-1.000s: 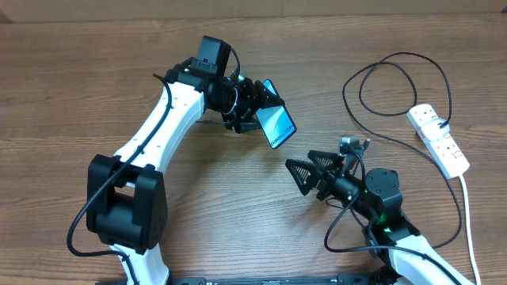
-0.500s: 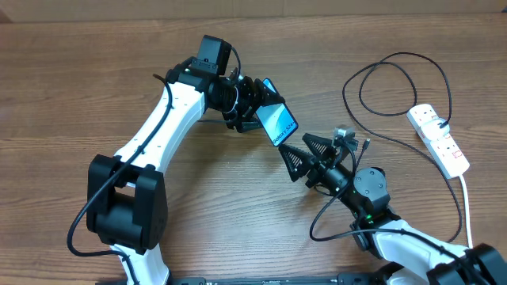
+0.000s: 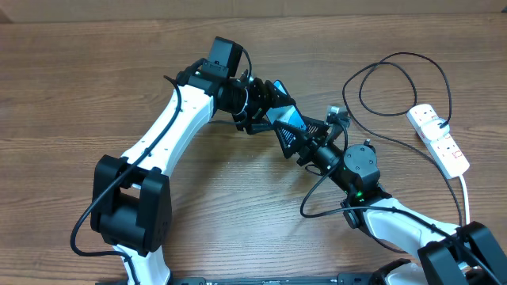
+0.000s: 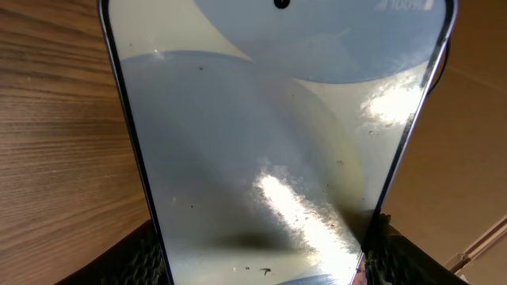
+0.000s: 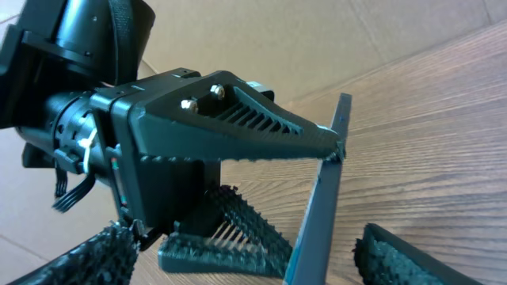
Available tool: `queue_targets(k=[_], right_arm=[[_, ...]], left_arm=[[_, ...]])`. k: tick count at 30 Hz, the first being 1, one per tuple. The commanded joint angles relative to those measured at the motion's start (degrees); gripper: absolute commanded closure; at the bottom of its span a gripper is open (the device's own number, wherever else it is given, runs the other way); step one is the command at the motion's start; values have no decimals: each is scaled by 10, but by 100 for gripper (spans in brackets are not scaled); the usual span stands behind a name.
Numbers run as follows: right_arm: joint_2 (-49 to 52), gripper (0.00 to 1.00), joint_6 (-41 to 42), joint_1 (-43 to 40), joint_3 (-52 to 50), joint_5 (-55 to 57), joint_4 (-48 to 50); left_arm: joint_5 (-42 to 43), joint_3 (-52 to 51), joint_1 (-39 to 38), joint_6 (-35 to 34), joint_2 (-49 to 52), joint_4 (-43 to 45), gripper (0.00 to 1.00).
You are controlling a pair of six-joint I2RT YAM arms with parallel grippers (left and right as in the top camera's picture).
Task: Plug charger to phone and switch on socket
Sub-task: 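Move the right gripper toward the phone held by the left gripper, then grasp the phone's bottom end with the right gripper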
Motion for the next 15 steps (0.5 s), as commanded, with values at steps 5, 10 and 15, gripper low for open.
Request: queue_targets(k=[5, 10, 15], right_arm=[[30, 21, 0, 3, 22, -3, -1], [32, 38, 0, 3, 22, -3, 1], [32, 47, 0, 3, 22, -4, 2]], left_arm=[[54, 16, -14, -10, 3, 20, 54], [57, 16, -20, -10, 3, 25, 54], [53, 16, -21, -8, 3, 25, 54]])
